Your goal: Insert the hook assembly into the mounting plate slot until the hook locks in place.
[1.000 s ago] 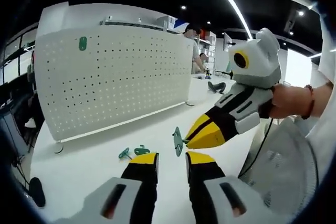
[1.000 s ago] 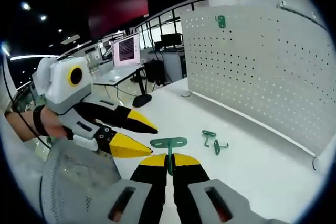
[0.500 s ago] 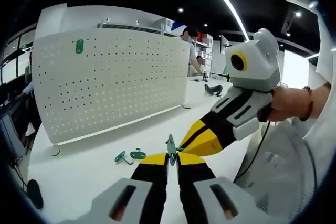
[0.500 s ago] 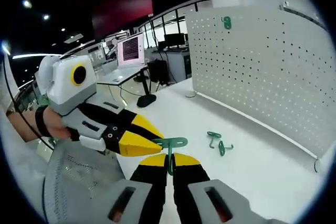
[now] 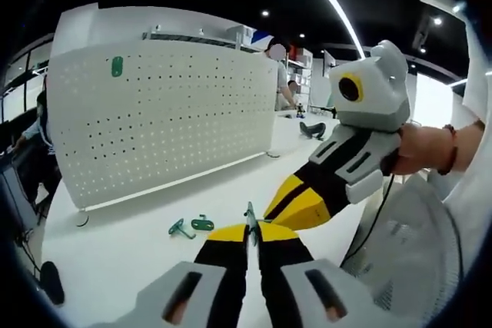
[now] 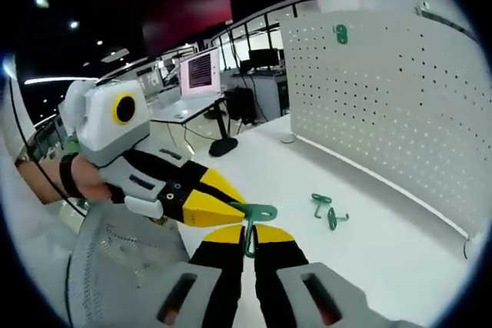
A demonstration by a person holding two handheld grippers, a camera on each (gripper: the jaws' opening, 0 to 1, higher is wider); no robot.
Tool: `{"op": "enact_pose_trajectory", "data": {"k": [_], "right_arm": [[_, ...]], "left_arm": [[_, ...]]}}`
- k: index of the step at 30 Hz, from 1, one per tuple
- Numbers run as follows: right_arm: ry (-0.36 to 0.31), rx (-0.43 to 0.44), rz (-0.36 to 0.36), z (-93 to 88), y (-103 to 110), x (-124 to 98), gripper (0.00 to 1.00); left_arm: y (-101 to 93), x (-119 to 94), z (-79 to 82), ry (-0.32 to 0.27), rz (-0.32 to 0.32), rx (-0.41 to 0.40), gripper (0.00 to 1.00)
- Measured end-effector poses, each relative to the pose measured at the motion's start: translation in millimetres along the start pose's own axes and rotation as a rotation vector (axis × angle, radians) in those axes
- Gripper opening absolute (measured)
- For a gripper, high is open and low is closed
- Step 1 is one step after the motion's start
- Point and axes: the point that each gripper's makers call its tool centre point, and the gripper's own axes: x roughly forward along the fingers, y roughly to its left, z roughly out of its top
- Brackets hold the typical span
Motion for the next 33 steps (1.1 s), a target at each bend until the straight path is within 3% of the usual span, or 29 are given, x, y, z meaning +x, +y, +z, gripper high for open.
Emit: {"op": "enact_pose_trajectory", "data": {"k": [20, 33], "right_arm": [[-0.067, -0.002, 0.001, 11.1, -1.1, -6.5, 0.12], [-0.11, 0.07, -0.015, 7.8, -10.6, -12.3, 0.14]], "left_arm": [[13.9, -7.1, 5.7, -0.056, 0.041, -0.104, 0.03], [23.8, -16.2, 14.9, -0.152, 0.068, -0.205, 0.03]]}}
